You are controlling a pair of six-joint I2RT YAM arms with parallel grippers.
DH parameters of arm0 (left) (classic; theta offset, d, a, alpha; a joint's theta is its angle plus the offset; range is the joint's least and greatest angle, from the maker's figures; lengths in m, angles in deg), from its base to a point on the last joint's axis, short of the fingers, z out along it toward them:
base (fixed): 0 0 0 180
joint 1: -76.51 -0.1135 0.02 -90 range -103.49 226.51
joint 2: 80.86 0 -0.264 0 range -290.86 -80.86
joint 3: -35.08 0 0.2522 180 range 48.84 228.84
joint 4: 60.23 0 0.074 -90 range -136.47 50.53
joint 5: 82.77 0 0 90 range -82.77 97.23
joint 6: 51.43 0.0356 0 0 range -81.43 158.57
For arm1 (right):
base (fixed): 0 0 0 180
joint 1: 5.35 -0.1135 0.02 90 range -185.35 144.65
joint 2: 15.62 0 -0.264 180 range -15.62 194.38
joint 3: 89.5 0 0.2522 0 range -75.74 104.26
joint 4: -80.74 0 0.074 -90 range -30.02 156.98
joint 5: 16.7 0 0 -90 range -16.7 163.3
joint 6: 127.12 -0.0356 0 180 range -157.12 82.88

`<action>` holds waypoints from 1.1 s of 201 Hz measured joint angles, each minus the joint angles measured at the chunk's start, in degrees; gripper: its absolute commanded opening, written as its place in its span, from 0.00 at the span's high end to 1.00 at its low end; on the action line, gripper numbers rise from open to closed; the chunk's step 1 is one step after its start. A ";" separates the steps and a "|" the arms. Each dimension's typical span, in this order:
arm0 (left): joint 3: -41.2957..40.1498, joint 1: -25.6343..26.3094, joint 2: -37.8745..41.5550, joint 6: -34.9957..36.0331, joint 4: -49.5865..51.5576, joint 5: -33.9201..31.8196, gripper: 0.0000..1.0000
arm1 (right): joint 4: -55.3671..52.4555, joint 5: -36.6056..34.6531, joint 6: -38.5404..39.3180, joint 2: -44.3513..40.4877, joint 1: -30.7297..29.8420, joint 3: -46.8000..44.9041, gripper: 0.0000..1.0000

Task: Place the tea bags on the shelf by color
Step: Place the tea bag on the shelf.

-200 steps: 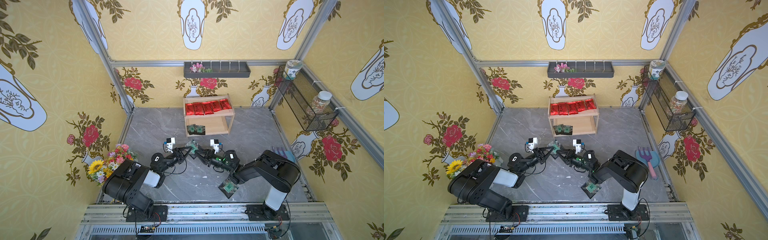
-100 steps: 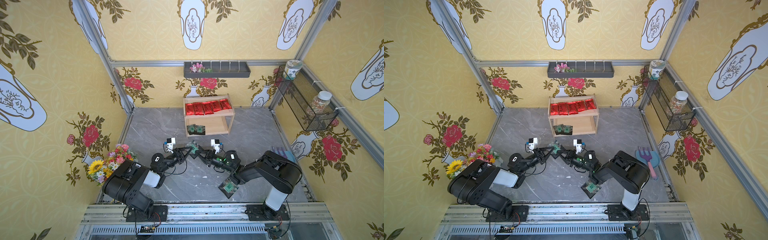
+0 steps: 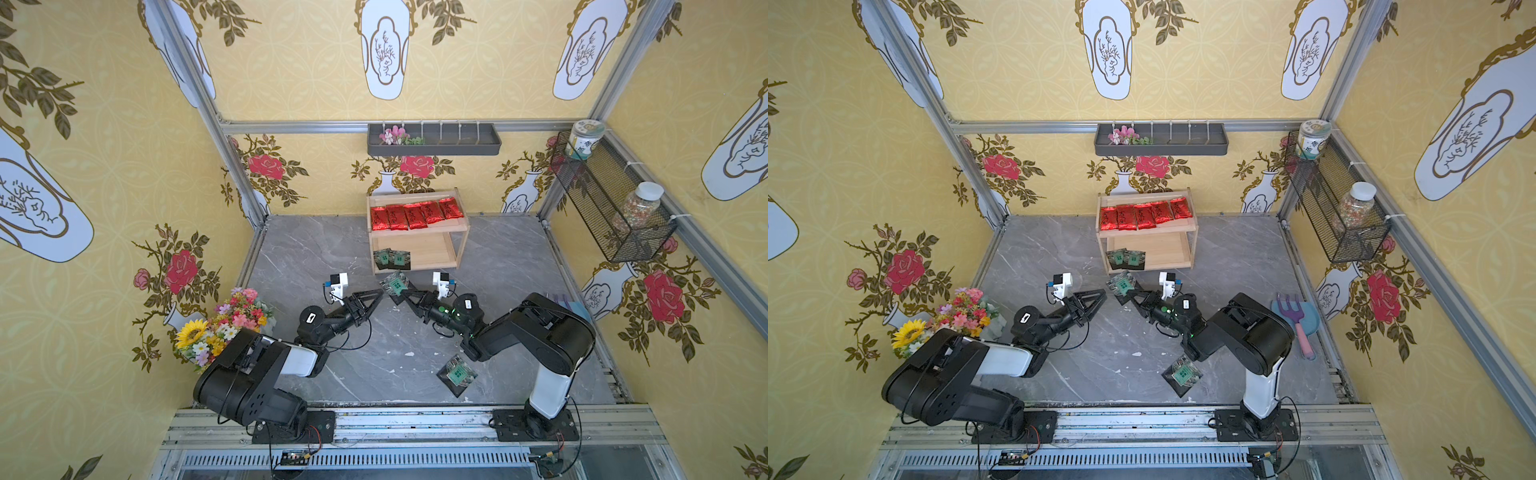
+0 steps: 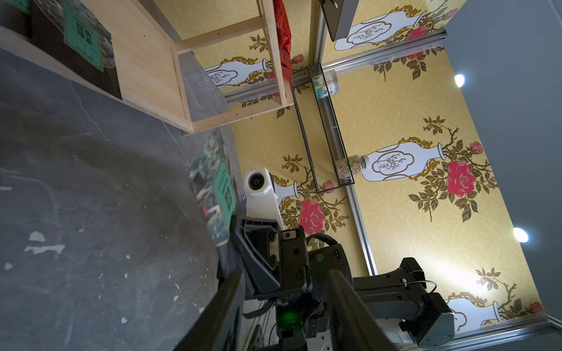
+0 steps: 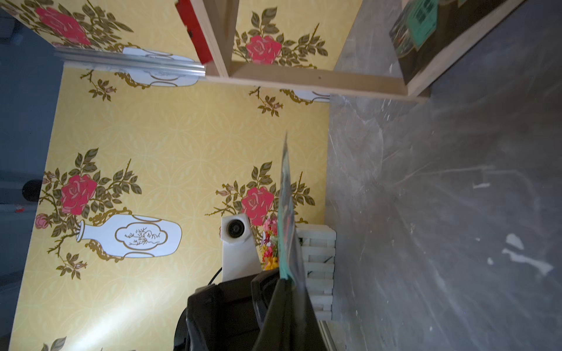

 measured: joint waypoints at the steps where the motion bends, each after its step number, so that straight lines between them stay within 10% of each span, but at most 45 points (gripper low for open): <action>1: 0.00 -0.02 0.09 0.07 0.13 0.00 0.50 | 0.00 -0.11 0.09 0.09 0.11 0.09 1.00; 221: 0.42 -2.32 13.20 9.07 22.08 1.03 0.46 | -13.68 -17.84 3.48 17.59 8.55 20.85 0.99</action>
